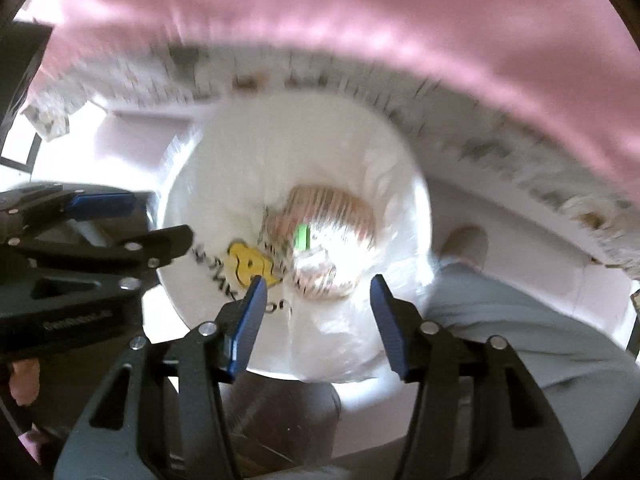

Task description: Collect trash

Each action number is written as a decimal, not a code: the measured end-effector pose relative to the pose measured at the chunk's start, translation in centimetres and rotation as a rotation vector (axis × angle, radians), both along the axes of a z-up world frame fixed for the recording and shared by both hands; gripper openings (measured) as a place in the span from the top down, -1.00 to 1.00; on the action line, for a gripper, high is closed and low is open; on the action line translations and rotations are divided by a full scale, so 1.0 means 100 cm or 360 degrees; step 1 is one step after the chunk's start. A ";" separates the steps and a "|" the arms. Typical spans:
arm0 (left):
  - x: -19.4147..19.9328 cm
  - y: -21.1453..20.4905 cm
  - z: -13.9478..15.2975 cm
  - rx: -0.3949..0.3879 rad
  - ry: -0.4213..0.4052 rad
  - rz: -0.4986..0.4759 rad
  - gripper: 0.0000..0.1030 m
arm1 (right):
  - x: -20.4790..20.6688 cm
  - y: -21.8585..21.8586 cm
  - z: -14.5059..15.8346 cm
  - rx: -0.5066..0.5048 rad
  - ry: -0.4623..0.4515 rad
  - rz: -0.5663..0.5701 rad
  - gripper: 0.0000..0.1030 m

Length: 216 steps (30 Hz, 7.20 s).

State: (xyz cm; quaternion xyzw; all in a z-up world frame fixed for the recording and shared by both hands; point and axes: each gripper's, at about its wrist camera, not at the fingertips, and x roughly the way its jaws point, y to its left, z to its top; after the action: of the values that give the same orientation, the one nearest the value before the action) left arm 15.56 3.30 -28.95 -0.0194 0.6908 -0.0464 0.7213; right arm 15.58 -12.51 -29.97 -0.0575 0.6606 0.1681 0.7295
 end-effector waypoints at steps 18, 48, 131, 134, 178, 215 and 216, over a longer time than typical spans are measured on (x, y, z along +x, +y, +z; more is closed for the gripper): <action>0.037 -0.007 0.217 0.0036 -0.0759 -0.0072 -0.72 | 0.036 -0.067 0.219 0.0118 -0.0740 -0.0177 -0.44; 0.139 -0.026 0.303 0.0111 -0.1029 -0.0154 -0.79 | 0.127 -0.098 0.345 0.0182 -0.1187 -0.0252 -0.57; 0.348 -0.013 0.229 0.0064 -0.0926 -0.0040 0.12 | 0.377 -0.113 0.230 0.0054 -0.0954 -0.0434 0.03; 0.327 -0.012 0.253 0.0061 -0.0974 -0.0046 0.12 | 0.355 -0.112 0.251 0.0072 -0.0988 -0.0423 0.03; 0.020 0.001 0.419 0.0106 -0.1418 -0.0154 0.12 | 0.031 -0.056 0.457 0.0137 -0.1497 -0.0031 0.03; -0.029 -0.012 0.262 0.0143 -0.0911 -0.0298 0.12 | -0.018 -0.025 0.310 0.0195 -0.1011 0.0139 0.03; -0.029 -0.013 0.259 0.0144 -0.0899 -0.0301 0.12 | -0.018 -0.024 0.305 0.0195 -0.0994 0.0143 0.03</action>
State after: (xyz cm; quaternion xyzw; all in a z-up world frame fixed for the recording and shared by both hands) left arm 12.62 2.04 -3.08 0.0908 0.4629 -0.0863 0.8775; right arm 13.80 -14.96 0.55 -0.0915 0.3901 0.2138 0.8909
